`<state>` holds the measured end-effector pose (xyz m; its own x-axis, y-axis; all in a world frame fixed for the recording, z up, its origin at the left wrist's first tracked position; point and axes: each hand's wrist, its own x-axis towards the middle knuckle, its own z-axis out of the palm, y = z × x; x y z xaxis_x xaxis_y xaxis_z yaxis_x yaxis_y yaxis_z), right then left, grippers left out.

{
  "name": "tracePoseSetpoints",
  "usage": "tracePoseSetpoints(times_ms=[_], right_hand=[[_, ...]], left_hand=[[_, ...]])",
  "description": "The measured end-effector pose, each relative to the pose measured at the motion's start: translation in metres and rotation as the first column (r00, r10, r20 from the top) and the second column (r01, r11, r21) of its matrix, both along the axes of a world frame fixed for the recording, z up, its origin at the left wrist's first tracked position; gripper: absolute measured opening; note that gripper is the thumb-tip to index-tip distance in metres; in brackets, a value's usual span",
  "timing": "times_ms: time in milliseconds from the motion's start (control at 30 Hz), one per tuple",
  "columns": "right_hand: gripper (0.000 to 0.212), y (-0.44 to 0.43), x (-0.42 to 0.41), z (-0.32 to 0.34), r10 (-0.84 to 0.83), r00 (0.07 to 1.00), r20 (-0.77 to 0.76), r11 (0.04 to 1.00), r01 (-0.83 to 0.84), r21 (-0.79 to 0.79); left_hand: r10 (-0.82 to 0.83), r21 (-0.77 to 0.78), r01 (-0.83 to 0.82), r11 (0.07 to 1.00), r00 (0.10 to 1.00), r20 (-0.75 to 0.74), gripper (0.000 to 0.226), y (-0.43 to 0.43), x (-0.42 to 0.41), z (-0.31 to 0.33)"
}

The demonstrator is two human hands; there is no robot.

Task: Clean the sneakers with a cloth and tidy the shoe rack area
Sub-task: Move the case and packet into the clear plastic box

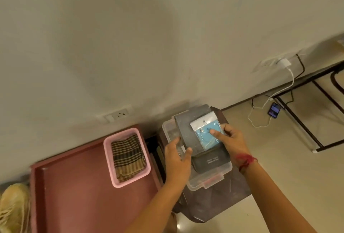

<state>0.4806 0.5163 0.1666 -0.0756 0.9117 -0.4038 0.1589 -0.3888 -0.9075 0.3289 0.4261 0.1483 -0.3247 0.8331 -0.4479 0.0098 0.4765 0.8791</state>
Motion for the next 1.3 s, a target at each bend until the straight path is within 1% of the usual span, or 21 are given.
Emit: tracePoseSetpoints(times_ms=[100, 167, 233, 300, 333, 400, 500, 600, 700, 733, 767, 833, 900, 933, 967, 1000, 1033, 1100, 1167, 1233, 1300], right_hand=[[0.009, 0.008, 0.01, -0.023, 0.015, 0.999, 0.05, 1.0, -0.014, -0.013], [0.011, 0.007, 0.01, -0.038, 0.034, 0.996, 0.087, 0.999, -0.032, -0.015], [0.011, 0.003, 0.004, -0.044, 0.057, 0.978, 0.199, 0.998, -0.063, 0.024], [0.01, 0.001, -0.011, -0.058, 0.107, 0.921, 0.375, 0.987, -0.142, 0.068], [0.011, 0.0, -0.018, -0.06, 0.112, 0.895, 0.432, 0.98, -0.171, 0.099], [0.013, 0.0, -0.031, -0.07, 0.101, 0.894, 0.437, 0.986, -0.149, 0.075], [0.013, 0.002, -0.04, -0.091, 0.057, 0.92, 0.389, 0.998, -0.057, -0.011], [0.014, 0.003, -0.041, -0.105, 0.025, 0.929, 0.369, 0.999, -0.013, -0.037], [0.018, 0.0, -0.044, -0.107, 0.05, 0.887, 0.458, 0.999, -0.052, -0.009], [0.021, -0.001, -0.046, -0.108, 0.072, 0.851, 0.521, 0.996, -0.09, 0.01], [0.026, -0.003, -0.049, -0.107, 0.102, 0.792, 0.602, 0.989, -0.145, 0.024], [0.042, -0.011, -0.054, -0.104, 0.143, 0.634, 0.76, 0.968, -0.25, 0.026], [0.062, -0.021, -0.059, -0.1, 0.113, 0.514, 0.85, 0.946, -0.317, 0.066], [0.064, -0.027, -0.061, -0.097, 0.082, 0.477, 0.875, 0.921, -0.371, 0.116], [0.061, -0.03, -0.06, -0.095, 0.076, 0.45, 0.89, 0.88, -0.45, 0.153], [0.059, -0.032, -0.056, -0.098, 0.103, 0.418, 0.902, 0.822, -0.547, 0.16], [0.059, -0.032, -0.051, -0.1, 0.14, 0.366, 0.92, 0.749, -0.647, 0.143], [0.062, -0.028, -0.035, -0.111, 0.219, 0.198, 0.955, 0.606, -0.795, 0.026], [0.073, -0.025, -0.024, -0.119, 0.272, 0.066, 0.96, 0.541, -0.835, -0.096], [0.082, -0.024, -0.025, -0.118, 0.293, 0.028, 0.956, 0.534, -0.834, -0.139], [0.073, -0.022, -0.033, -0.116, 0.273, 0.055, 0.96, 0.558, -0.822, -0.111]], left_hand=[[-0.022, -0.006, 0.022, 1.0, 0.96, -0.278, 0.056, 0.004, -0.015, -0.025], [-0.102, -0.118, 0.058, 0.991, 0.908, -0.406, 0.072, 0.003, -0.027, -0.04], [-0.221, -0.206, 0.144, 0.968, 0.88, -0.421, 0.084, 0.0, -0.039, -0.049], [-0.295, -0.214, 0.224, 0.951, 0.866, -0.404, 0.088, -0.002, -0.044, -0.06], [-0.323, -0.19, 0.267, 0.945, 0.852, -0.412, 0.087, -0.002, -0.045, -0.061], [-0.363, -0.173, 0.319, 0.932, 0.827, -0.428, 0.084, 0.001, -0.047, -0.061], [-0.353, -0.143, 0.323, 0.935, 0.848, -0.394, 0.085, 0.001, -0.047, -0.066], [-0.348, -0.138, 0.32, 0.937, 0.851, -0.392, 0.085, -0.001, -0.047, -0.068], [-0.356, -0.156, 0.321, 0.934, 0.848, -0.393, 0.085, 0.0, -0.046, -0.067], [-0.363, -0.161, 0.325, 0.932, 0.844, -0.395, 0.086, 0.001, -0.046, -0.067], [-0.366, -0.167, 0.326, 0.93, 0.84, -0.4, 0.086, 0.002, -0.046, -0.066], [-0.372, -0.18, 0.326, 0.928, 0.831, -0.413, 0.088, 0.002, -0.045, -0.066], [-0.376, -0.188, 0.326, 0.927, 0.821, -0.43, 0.09, 0.002, -0.045, -0.065], [-0.38, -0.194, 0.327, 0.925, 0.817, -0.433, 0.09, 0.002, -0.044, -0.065], [-0.382, -0.199, 0.326, 0.924, 0.815, -0.435, 0.089, 0.003, -0.044, -0.064], [-0.381, -0.206, 0.322, 0.924, 0.814, -0.439, 0.089, 0.003, -0.045, -0.064], [-0.381, -0.21, 0.319, 0.924, 0.811, -0.445, 0.088, 0.003, -0.045, -0.064], [-0.386, -0.219, 0.319, 0.922, 0.803, -0.454, 0.087, 0.003, -0.045, -0.063], [-0.393, -0.228, 0.322, 0.919, 0.798, -0.457, 0.086, 0.003, -0.045, -0.063], [-0.398, -0.236, 0.323, 0.917, 0.794, -0.459, 0.086, 0.003, -0.045, -0.064], [-0.403, -0.239, 0.327, 0.914, 0.787, -0.467, 0.086, 0.003, -0.046, -0.065]])
